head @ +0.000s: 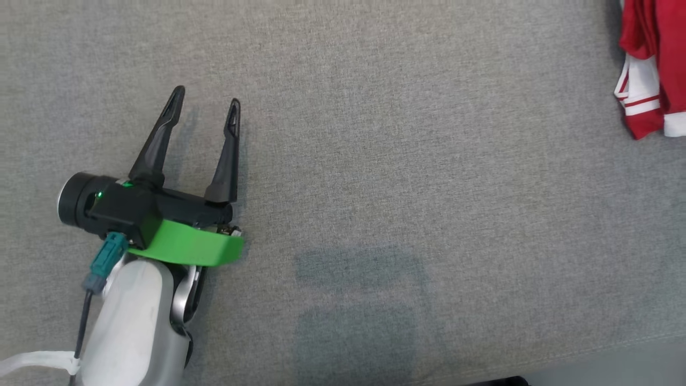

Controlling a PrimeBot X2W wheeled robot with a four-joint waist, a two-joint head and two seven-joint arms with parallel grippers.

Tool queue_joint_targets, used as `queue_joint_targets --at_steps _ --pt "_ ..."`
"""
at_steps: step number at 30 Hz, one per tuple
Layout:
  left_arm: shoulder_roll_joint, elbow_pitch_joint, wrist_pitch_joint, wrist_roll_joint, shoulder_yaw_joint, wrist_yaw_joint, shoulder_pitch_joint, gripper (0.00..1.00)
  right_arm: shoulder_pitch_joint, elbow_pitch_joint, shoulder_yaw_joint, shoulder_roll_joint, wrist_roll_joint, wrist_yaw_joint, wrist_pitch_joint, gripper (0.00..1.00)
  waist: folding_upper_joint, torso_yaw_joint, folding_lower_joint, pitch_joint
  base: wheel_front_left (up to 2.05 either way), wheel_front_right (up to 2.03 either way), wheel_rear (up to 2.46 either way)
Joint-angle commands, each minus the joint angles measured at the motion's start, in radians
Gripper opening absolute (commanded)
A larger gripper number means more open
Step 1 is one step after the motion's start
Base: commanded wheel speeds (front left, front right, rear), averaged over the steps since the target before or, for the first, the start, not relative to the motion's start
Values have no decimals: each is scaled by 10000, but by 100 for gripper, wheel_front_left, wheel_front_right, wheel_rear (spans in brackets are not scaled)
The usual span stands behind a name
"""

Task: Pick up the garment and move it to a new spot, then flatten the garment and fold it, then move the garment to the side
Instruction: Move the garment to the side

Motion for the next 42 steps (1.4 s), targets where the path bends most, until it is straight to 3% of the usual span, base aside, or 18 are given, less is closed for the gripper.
queue_joint_targets --at_steps 1,4,12,18,22,31,42 --pt "69 77 -28 -3 13 27 157 100 183 -36 -155 170 225 -20 -244 100 0 -29 0 -436 0 0 0" --pt "-30 225 -28 -100 104 -5 436 100 524 -124 -479 866 1071 -19 -926 100 0 -18 0 -972 0 0 0" --pt "-363 901 -28 -758 772 135 1238 100 2293 -1437 -195 1919 2810 -19 -2407 100 0 295 0 -2463 0 0 0" --pt "-515 1564 -21 -1020 1394 870 1657 100 3882 -2897 -234 2763 3576 -19 -2799 100 0 723 0 -3430 0 0 0" --pt "-509 1881 98 -1219 1589 1109 1876 100 4831 -3709 -371 3478 3811 -19 -2999 100 0 967 0 -3946 0 0 0" --pt "-330 2467 138 -1252 1452 962 2405 100 6744 -4938 -654 4671 3923 -17 -2968 100 0 1507 0 -4997 0 0 0" --pt "-216 2862 1 -1056 1065 507 2922 100 8231 -5356 54 4974 3141 -14 -2323 100 0 1774 0 -5444 0 0 0"
